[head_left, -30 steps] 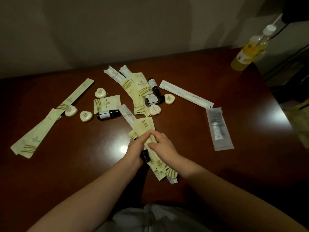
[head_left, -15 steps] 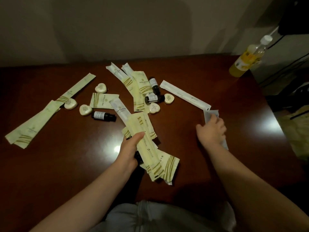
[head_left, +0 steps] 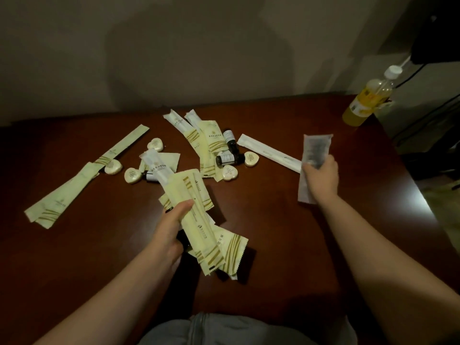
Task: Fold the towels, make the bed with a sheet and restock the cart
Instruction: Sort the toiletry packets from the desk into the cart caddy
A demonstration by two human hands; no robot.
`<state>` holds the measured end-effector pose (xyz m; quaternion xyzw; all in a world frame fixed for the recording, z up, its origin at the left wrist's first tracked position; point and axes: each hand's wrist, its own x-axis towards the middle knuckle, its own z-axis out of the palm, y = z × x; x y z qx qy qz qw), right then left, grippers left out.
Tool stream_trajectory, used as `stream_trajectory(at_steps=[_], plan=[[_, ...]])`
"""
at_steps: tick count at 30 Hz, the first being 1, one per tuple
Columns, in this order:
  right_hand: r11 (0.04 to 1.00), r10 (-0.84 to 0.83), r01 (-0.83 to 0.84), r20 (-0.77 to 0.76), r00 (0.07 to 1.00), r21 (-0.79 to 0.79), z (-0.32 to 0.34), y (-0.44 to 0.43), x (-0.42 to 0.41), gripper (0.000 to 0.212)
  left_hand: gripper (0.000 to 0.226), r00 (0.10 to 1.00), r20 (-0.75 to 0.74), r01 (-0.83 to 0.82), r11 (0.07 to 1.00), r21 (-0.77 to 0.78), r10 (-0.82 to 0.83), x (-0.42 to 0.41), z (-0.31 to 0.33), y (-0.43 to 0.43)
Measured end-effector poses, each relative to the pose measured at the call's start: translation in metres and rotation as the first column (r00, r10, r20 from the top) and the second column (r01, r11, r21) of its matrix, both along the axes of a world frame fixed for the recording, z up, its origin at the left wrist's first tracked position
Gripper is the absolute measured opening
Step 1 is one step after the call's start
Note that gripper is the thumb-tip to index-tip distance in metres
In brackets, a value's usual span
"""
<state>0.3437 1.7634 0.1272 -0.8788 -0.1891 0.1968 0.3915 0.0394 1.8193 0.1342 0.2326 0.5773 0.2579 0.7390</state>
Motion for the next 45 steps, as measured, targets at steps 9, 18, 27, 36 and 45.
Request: stream_trajectory(at_steps=[9,18,27,36,45], plan=[[0.629,0.612,-0.416,0.088,0.786,-0.656,-0.021,0.065,0.001,0.047,0.060,0.997,-0.068,-0.022,0.996,0.089,0.029,-0.021,0.026,0.012],[0.809,0.283,-0.225,0.026,0.959,-0.544,-0.024,-0.005,-0.058,0.050,0.034,0.998,-0.070,-0.002,0.994,0.108,0.009,-0.042,0.030,0.011],[0.981,0.054,0.035,-0.445,0.894,0.190,0.071,-0.074,-0.197,0.037,0.035,0.970,-0.004,0.237,0.942,0.237,-0.243,-0.116,0.054,-0.013],[0.917,0.161,0.071,-0.529,0.833,0.392,0.159,-0.175,-0.406,0.020,0.022,0.882,0.048,0.450,0.869,0.204,-0.468,-0.201,0.100,-0.118],[0.857,0.085,0.204,-0.520,0.850,0.473,0.164,-0.298,-0.479,0.025,0.027,0.819,0.081,0.515,0.789,0.336,-0.569,-0.241,0.148,-0.252]])
